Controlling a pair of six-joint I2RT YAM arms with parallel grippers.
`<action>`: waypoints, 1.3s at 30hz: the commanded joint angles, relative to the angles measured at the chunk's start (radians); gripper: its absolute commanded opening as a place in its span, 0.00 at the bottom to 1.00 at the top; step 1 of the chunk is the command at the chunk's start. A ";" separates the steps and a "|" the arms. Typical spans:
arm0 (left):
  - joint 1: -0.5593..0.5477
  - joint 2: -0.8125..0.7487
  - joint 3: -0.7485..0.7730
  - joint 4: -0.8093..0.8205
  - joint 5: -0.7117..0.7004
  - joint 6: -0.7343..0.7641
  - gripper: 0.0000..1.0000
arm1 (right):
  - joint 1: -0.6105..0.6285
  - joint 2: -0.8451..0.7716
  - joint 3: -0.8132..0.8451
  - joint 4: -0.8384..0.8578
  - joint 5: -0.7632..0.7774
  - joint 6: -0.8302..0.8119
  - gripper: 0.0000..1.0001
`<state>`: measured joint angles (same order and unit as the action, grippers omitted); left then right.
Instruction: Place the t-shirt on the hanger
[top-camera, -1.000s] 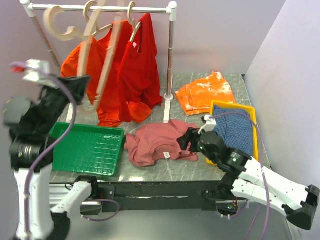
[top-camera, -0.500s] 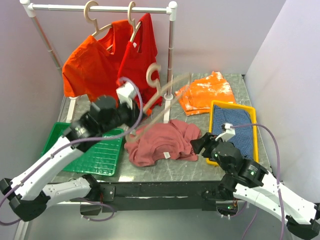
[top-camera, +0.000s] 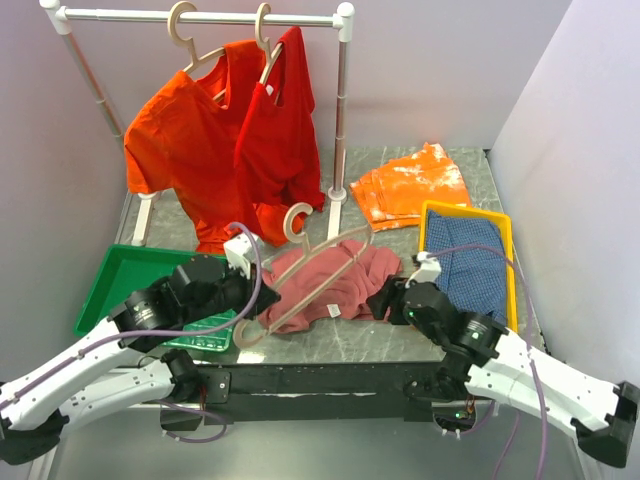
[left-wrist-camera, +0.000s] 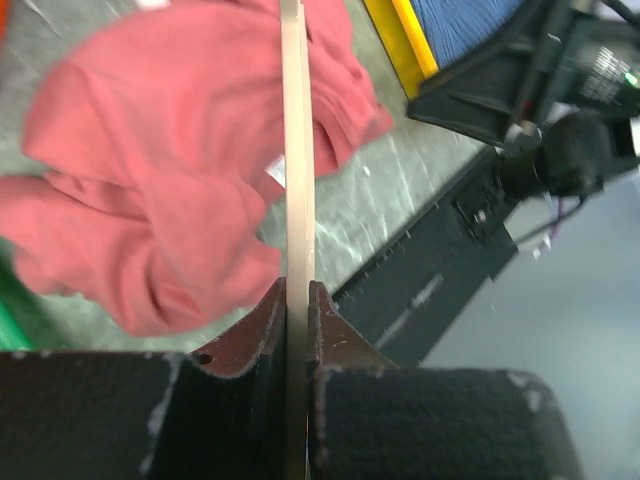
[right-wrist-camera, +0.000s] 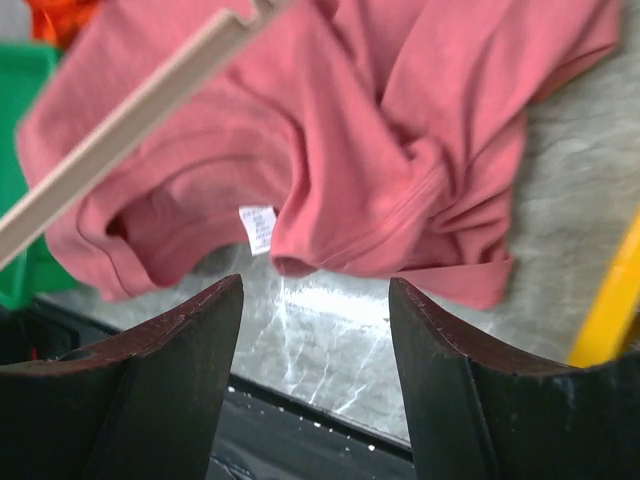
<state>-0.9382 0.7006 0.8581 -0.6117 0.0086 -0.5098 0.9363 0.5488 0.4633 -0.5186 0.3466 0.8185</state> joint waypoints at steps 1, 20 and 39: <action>-0.054 -0.012 -0.002 0.000 -0.062 -0.067 0.01 | 0.036 0.098 0.021 0.072 -0.021 -0.002 0.67; -0.106 -0.133 0.034 -0.097 -0.141 -0.191 0.01 | 0.211 0.287 0.083 0.111 0.155 0.008 0.63; -0.106 -0.058 0.255 -0.448 -0.110 -0.145 0.01 | 0.210 0.665 0.200 0.060 0.258 0.045 0.63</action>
<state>-1.0405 0.6067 1.0363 -1.0271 -0.1032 -0.6910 1.2259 1.2156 0.6506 -0.4728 0.5751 0.8688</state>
